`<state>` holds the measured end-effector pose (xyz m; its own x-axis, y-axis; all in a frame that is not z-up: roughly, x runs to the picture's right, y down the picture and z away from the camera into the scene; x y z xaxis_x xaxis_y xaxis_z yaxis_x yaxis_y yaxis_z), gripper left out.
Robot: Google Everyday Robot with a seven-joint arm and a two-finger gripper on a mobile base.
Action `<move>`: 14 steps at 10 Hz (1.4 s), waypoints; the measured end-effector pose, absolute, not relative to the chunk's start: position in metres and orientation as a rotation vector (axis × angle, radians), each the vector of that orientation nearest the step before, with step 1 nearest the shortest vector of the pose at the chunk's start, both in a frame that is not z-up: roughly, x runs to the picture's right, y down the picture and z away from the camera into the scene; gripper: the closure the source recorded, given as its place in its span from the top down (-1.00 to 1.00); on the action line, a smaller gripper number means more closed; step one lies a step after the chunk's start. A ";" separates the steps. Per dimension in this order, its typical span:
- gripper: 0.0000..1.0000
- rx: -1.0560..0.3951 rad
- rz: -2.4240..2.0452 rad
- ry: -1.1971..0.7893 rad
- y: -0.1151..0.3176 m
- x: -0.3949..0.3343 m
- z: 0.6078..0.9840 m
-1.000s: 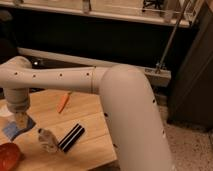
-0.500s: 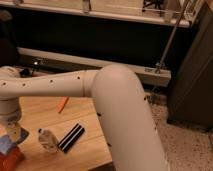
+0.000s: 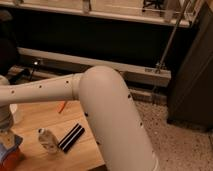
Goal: Place the white sponge in the ceramic bowl
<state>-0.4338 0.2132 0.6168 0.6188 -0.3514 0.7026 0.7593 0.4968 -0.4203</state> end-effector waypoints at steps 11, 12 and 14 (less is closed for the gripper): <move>0.60 -0.719 -0.757 -0.483 0.251 -0.462 0.647; 0.60 -0.710 -0.758 -0.474 0.250 -0.463 0.649; 0.60 -0.692 -0.747 -0.456 0.247 -0.463 0.654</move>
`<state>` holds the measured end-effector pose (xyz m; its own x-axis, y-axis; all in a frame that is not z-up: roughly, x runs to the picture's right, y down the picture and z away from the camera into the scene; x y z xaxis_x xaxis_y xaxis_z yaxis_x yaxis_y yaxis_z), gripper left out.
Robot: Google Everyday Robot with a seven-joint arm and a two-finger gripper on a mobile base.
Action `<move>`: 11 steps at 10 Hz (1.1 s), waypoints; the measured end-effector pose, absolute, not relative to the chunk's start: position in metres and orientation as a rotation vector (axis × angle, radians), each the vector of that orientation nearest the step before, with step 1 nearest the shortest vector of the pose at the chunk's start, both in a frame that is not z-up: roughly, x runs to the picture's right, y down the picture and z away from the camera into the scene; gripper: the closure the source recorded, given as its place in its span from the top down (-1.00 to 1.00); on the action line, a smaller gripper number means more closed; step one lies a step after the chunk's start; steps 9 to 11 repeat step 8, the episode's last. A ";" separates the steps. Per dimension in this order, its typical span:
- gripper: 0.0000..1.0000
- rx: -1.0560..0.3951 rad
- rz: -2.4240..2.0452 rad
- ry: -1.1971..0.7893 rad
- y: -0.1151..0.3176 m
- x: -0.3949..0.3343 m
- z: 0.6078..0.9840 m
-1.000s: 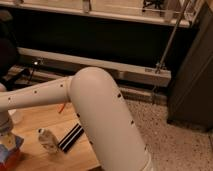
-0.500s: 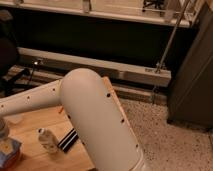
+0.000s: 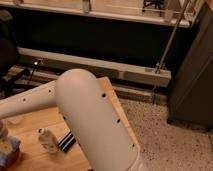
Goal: Place the white sponge in the ceramic bowl
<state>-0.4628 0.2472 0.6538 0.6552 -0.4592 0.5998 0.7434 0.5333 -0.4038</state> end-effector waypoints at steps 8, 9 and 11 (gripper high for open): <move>0.60 -0.701 -0.615 -0.443 0.221 -0.459 0.659; 0.60 -0.701 -0.615 -0.443 0.221 -0.459 0.659; 0.60 -0.701 -0.615 -0.443 0.221 -0.459 0.659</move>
